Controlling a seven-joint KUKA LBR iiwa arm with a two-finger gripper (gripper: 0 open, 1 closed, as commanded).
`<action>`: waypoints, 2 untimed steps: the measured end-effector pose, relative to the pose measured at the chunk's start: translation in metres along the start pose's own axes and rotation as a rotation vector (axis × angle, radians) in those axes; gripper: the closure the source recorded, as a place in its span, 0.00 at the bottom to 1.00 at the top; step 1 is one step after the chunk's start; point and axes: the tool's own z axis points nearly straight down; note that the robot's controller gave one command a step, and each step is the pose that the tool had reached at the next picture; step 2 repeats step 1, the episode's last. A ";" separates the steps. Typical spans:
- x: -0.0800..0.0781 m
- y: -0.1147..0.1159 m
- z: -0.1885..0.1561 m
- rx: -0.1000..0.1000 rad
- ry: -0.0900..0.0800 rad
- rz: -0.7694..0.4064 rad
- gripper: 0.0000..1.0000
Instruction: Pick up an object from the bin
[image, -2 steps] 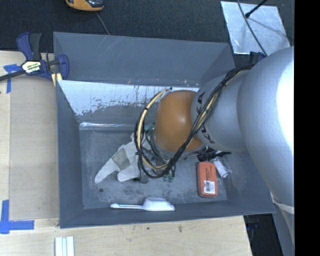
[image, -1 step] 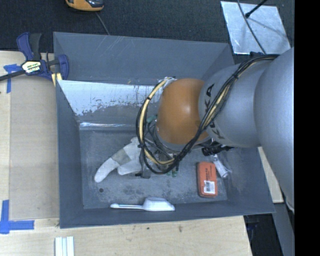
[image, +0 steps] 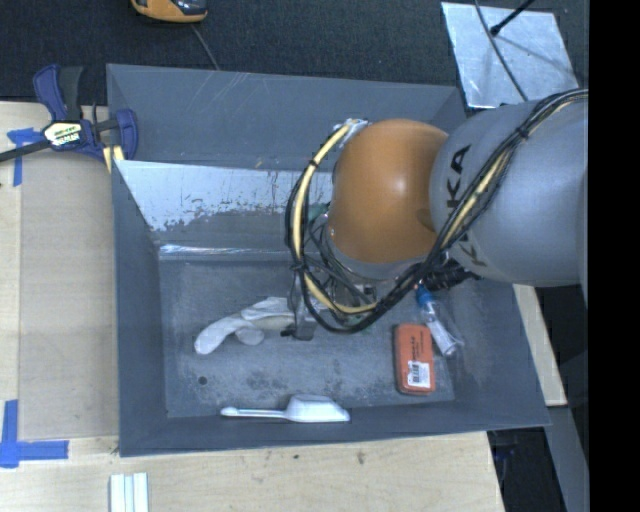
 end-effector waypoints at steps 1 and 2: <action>0.012 0.000 -0.103 -0.001 -0.004 -0.001 1.00; 0.012 0.000 -0.103 -0.001 -0.004 -0.001 1.00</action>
Offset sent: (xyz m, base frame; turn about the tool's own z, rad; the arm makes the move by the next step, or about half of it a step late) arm 0.0000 0.0000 0.0000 0.0000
